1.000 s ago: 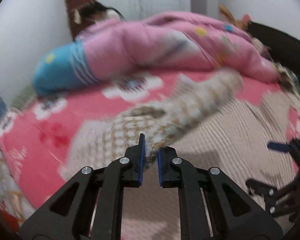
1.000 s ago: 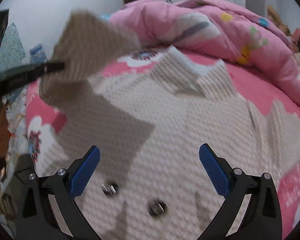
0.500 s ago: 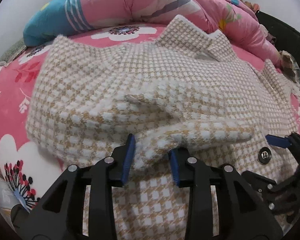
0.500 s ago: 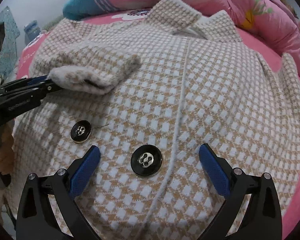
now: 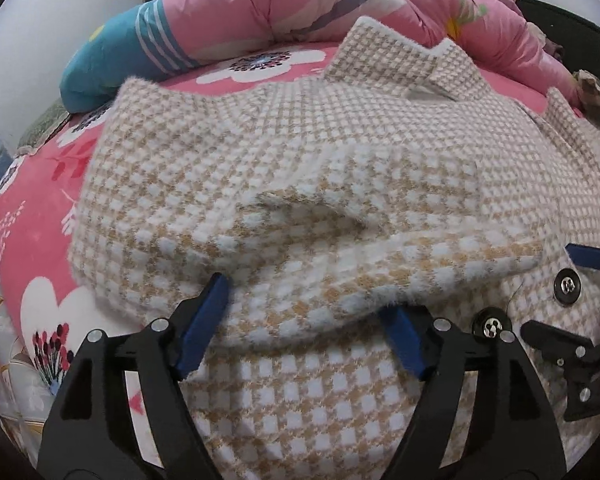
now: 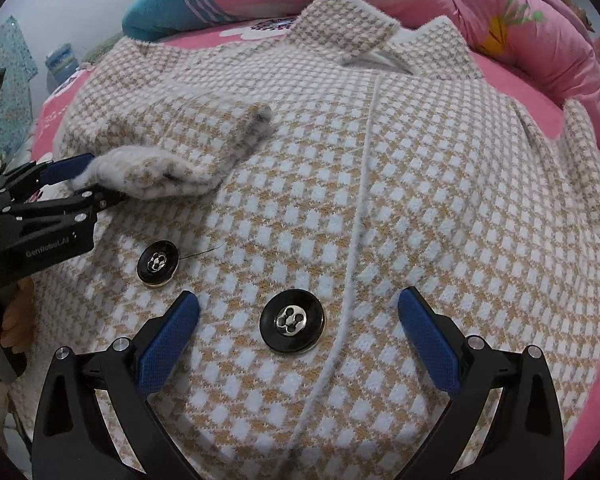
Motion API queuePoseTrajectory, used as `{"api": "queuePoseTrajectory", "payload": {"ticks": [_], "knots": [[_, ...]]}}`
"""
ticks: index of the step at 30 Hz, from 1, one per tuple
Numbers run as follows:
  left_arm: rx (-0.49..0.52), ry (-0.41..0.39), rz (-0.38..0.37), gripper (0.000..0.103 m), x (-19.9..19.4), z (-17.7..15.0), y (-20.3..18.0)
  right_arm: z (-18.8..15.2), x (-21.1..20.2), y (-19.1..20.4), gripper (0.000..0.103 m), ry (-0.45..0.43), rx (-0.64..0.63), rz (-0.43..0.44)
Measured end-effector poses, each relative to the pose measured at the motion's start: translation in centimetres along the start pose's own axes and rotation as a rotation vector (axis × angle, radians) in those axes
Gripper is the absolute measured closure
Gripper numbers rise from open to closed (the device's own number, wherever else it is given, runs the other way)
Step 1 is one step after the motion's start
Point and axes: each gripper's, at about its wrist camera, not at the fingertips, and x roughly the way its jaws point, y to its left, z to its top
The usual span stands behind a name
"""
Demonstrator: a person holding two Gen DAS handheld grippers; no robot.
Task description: Fold large clothes
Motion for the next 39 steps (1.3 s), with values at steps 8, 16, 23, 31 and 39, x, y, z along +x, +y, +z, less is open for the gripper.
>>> {"api": "queuePoseTrajectory", "payload": {"ticks": [8,16,23,31,39], "knots": [[-0.115,-0.128,-0.104,0.008,-4.4,-0.4,2.8,-0.5,0.2,-0.1,0.006,-0.012,-0.001,0.005],[-0.219,-0.181,-0.185,0.008,-6.3,-2.5,6.6,0.5,-0.9,-0.1,0.006,0.045,0.001,0.009],[-0.300,-0.057,-0.199,0.008,-2.0,-3.4,8.5,3.4,-6.0,0.3,0.006,-0.092,0.031,0.179],[-0.293,-0.046,-0.188,0.008,-0.1,-4.3,7.9,6.5,-1.2,0.0,0.013,0.040,0.219,0.530],[-0.249,-0.036,-0.186,0.008,-0.1,-4.3,7.8,5.7,3.1,-0.1,0.038,0.171,0.328,0.554]]}}
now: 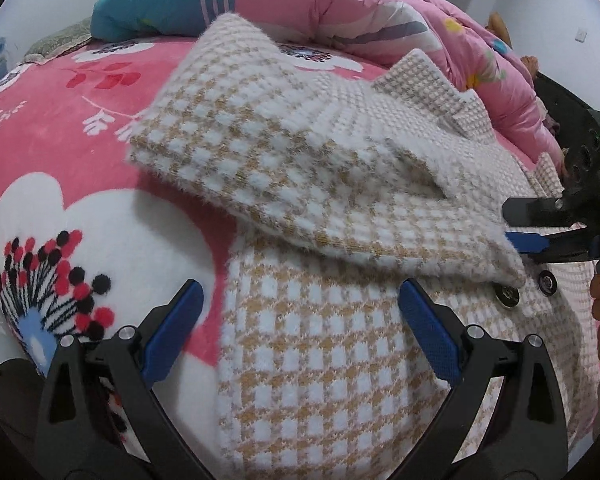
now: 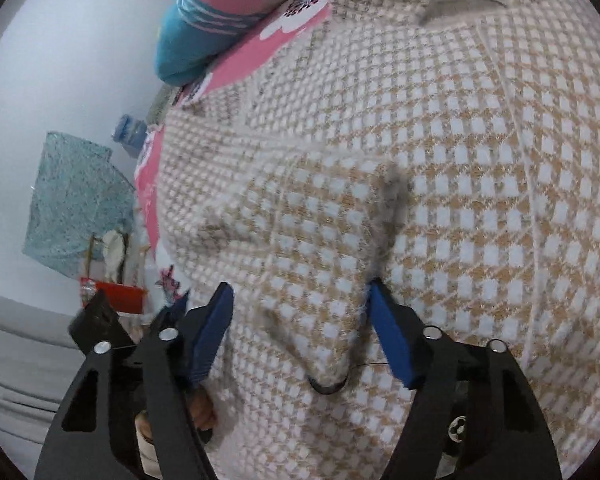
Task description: Fold large clothes
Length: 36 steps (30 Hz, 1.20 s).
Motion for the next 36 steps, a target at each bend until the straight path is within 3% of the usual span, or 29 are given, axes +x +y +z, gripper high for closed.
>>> {"api": "queuePoseTrajectory", "payload": {"ticks": [7,11,16,21,25,30,34,36], "knots": [[0.044,0.013,0.054,0.008,0.1,-0.3,-0.8,0.1,1.9,0.9,0.056,-0.009,-0.004,-0.076],[0.034,0.013,0.043,0.008,-0.1,-0.2,-0.5,0.3,1.3,1.2,0.056,-0.048,-0.019,-0.111],[0.033,0.011,0.047,0.008,-0.2,-0.4,-0.5,0.2,1.4,0.2,0.057,-0.044,0.003,-0.077],[0.052,0.042,0.067,0.008,-0.2,0.1,-0.9,-0.1,1.6,2.2,0.083,-0.059,-0.076,-0.103],[0.015,0.046,0.058,0.008,-0.5,0.7,-0.6,-0.6,1.2,5.0,0.089,-0.118,-0.192,-0.205],[-0.030,0.033,0.077,0.008,-0.6,1.9,-0.2,-0.2,-4.3,7.3,0.090,-0.288,-0.267,-0.260],[-0.033,0.039,0.116,0.008,0.1,2.7,-0.4,1.1,-9.9,6.9,0.090,-0.406,-0.270,-0.277],[-0.048,0.047,0.134,0.008,0.7,3.1,-0.1,1.4,-12.4,5.7,0.090,-0.457,-0.255,-0.326]]}}
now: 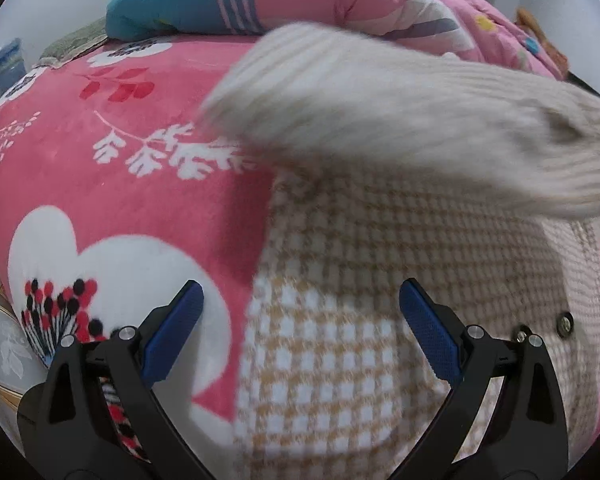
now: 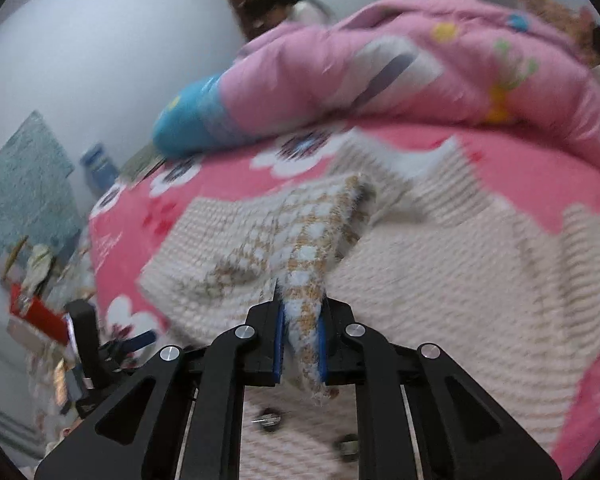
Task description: Fold large clothes
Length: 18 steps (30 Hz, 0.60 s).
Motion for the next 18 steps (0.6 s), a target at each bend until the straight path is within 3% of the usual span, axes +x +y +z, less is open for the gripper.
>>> {"api": "queuePoseTrajectory", "payload": {"ticks": [6,14,18], "knots": [[-0.003,0.002,0.034,0.008,0.9,0.1,0.2,1.4,-0.9,-7.8,0.091,-0.021,0.099,-0.123],[0.004,0.001,0.032,0.008,0.9,-0.1,0.2,1.1,0.8,-11.3,0.091,0.026,0.147,-0.153],[0.004,0.001,0.032,0.008,0.8,-0.1,0.2,-0.6,4.7,-12.9,0.080,0.123,0.107,-0.323]]}}
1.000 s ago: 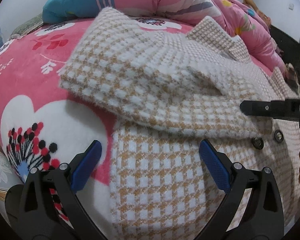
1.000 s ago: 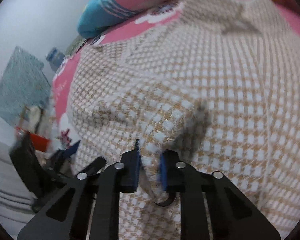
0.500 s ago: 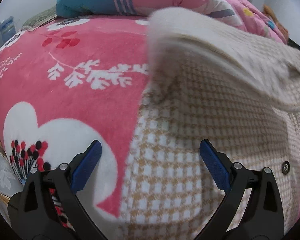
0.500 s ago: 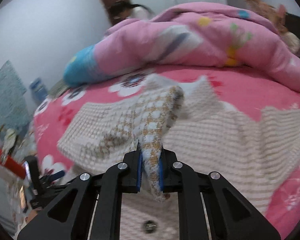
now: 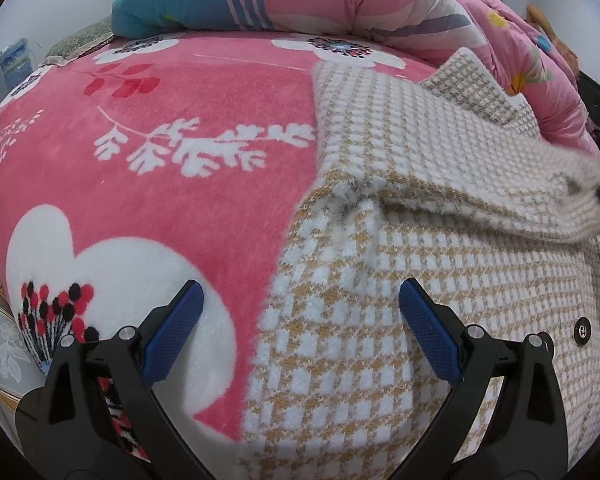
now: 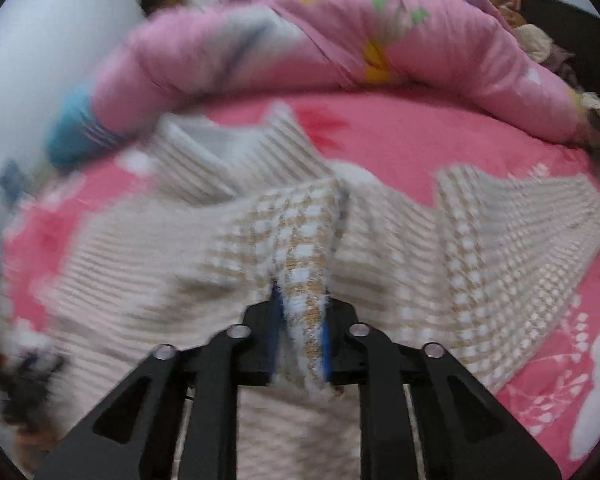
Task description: Fold large clothes
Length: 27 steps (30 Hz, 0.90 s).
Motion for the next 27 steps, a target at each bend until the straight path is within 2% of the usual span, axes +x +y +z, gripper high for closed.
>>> {"api": "queuePoseTrajectory", "payload": {"ticks": [2,3,5,8,10,11,14,16,18,21,23,27], "knots": [[0.003,0.003,-0.001,0.008,0.0,0.1,0.1,-0.6,1.2,-0.7,0.077,0.025,-0.002,-0.123],[0.008,0.005,-0.002,0.008,0.0,0.0,0.2,-0.6,0.8,-0.7,0.076,0.005,-0.009,-0.177],[0.010,0.008,-0.003,0.008,0.1,0.0,0.1,-0.5,-0.3,-0.5,0.074,-0.041,-0.020,-0.191],[0.007,0.012,0.002,0.008,0.2,0.1,0.1,-0.1,-2.4,1.9,0.066,-0.116,-0.081,-0.137],[0.004,0.011,0.003,0.008,0.3,0.1,0.1,-0.3,-2.3,4.1,0.057,-0.118,-0.152,-0.090],[0.001,0.011,0.001,0.008,0.3,0.1,0.1,-0.7,-2.1,4.7,0.056,-0.111,-0.176,-0.073],[-0.002,0.013,-0.007,0.008,0.3,0.1,0.3,-2.1,0.6,6.3,0.052,-0.026,-0.236,-0.032],[-0.001,0.013,-0.012,0.008,0.4,0.2,0.5,-3.6,4.1,5.3,0.050,0.101,-0.209,-0.020],[0.006,0.011,-0.020,0.008,0.4,0.2,0.7,-4.4,5.0,3.6,0.049,0.104,-0.149,0.048],[0.016,0.005,-0.044,0.008,-0.5,0.5,1.2,-3.8,3.8,3.6,0.049,0.126,-0.133,0.019],[0.000,-0.025,-0.046,0.008,-1.9,0.9,1.8,-3.2,2.4,3.8,0.049,0.115,-0.126,0.012],[0.000,-0.180,-0.078,0.008,-5.8,3.3,1.9,-1.4,0.0,4.9,0.046,0.023,-0.125,0.080]]}}
